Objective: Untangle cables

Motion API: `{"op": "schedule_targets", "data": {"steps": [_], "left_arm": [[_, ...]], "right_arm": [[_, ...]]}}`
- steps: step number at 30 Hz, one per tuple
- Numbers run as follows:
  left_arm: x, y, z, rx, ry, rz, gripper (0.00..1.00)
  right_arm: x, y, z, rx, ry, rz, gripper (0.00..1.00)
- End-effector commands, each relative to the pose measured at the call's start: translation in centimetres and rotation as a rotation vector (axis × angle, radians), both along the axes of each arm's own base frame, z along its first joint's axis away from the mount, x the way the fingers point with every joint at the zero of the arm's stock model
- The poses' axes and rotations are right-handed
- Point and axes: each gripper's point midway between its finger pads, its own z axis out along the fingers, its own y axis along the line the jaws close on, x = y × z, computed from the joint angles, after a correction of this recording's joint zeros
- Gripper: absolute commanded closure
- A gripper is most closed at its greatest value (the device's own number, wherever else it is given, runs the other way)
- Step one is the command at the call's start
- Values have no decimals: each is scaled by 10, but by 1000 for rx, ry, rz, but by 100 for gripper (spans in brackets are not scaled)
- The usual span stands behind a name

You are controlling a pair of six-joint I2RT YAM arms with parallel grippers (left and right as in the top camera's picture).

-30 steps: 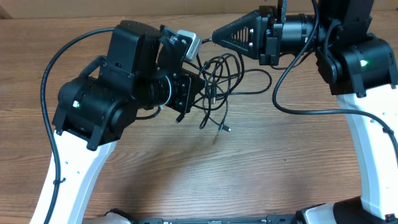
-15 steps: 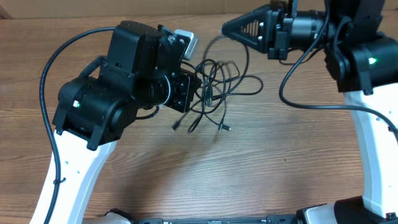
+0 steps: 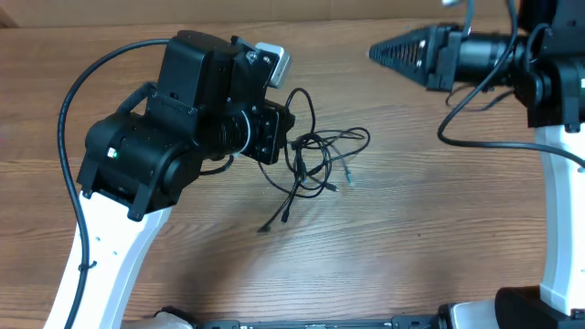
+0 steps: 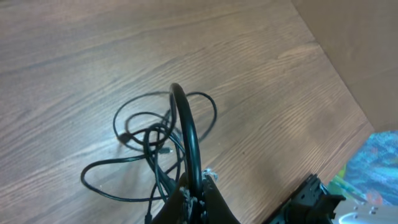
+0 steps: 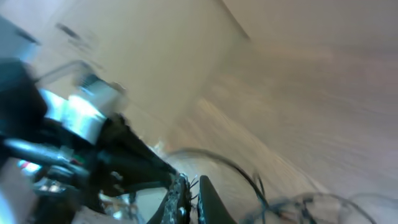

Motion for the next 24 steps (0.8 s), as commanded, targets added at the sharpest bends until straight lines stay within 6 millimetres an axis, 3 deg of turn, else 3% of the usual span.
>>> {"op": "schedule_targets", "data": {"steps": [1,5,7,9,13,17,24], "left_arm": [[-4,5,22,-27,-76,1,96],[-5,9,39,-57,-138,11,96],[-6,12,49,-73,-165,17,96],[-8,15,59,-86,-188,22,96],[-15,18,78,-106,-229,22,96],[-27,16,95,-148,-248,-18,96],[-38,20,106,-156,-263,-21,96]], "right_arm": [[6,-16,-21,-217,-138,-71,96],[1,-25,-44,-322,-69,-103,89],[-5,-26,-53,-359,-49,-90,76],[-13,-25,-59,-381,-42,-55,54],[-28,-20,-70,-418,-39,25,40],[-40,-11,-80,-441,-43,98,38],[-52,3,-103,-460,20,168,41]]}}
